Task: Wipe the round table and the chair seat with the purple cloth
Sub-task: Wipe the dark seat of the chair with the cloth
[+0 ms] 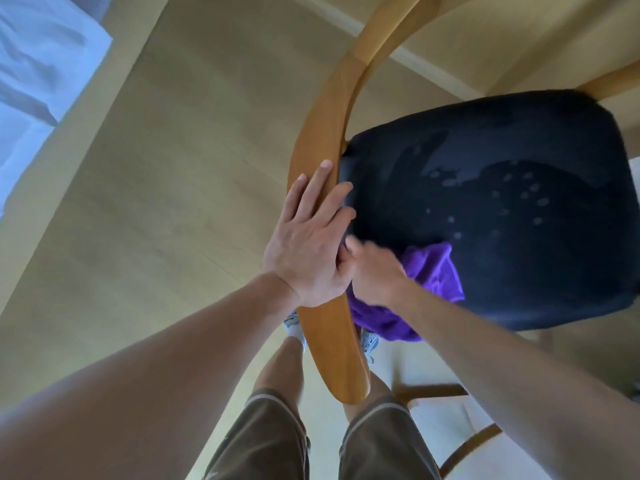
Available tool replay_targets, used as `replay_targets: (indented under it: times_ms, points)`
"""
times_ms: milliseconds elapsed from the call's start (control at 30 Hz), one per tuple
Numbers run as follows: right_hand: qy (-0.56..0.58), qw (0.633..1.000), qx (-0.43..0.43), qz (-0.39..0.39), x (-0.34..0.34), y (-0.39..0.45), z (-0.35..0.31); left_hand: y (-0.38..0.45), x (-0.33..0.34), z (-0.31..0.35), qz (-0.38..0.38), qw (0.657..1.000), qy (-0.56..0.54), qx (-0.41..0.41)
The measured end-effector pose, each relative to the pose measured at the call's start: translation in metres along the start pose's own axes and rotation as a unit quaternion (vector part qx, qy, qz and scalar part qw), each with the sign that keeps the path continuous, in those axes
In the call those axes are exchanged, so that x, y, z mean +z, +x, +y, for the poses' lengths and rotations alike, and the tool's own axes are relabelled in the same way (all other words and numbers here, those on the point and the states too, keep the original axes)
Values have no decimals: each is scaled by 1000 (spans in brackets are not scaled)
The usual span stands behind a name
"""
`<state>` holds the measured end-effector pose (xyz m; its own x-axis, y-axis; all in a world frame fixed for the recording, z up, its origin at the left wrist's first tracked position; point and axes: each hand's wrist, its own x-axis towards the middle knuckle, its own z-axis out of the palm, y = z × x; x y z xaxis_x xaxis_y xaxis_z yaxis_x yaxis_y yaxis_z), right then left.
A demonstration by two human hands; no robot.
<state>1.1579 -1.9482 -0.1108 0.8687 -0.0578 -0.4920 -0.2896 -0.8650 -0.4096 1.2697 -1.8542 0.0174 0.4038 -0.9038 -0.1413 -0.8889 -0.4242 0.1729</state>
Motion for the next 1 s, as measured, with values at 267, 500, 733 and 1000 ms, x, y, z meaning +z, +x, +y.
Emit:
replay_targets:
  times_ms: [267, 500, 733, 1000]
  points:
    - [-4, 979, -103, -178, 13, -60, 18, 0, 6, -3, -1, 1000, 16, 3]
    - [222, 949, 135, 176, -71, 27, 68, -1, 3, -1, -19, 1000, 14, 7]
    - [133, 954, 244, 117, -78, 81, 58, -2, 4, -3, -5, 1000, 6, 7]
    - [-12, 999, -19, 45, -71, 40, 40, -1, 2, 0, -6, 1000, 13, 13]
